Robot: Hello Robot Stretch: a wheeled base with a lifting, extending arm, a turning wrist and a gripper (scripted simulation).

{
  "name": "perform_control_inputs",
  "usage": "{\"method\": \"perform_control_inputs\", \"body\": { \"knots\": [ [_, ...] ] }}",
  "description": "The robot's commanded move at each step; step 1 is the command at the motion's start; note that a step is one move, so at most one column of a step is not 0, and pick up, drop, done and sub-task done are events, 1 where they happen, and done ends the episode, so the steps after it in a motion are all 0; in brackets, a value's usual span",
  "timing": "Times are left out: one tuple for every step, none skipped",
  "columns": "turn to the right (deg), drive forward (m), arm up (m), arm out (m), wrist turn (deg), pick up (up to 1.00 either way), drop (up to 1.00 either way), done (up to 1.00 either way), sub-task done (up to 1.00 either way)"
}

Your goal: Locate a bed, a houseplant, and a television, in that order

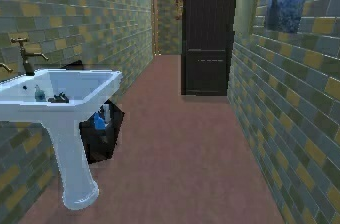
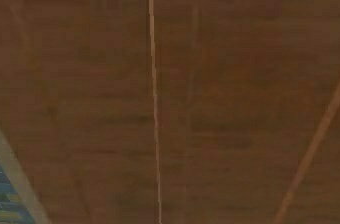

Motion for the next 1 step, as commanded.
{"method": "perform_control_inputs", "body": {
  "knots": [
    [0.0,1.00,0.00,0.00,0.0,0.00,0.00,0.00,0.00]
  ]
}}
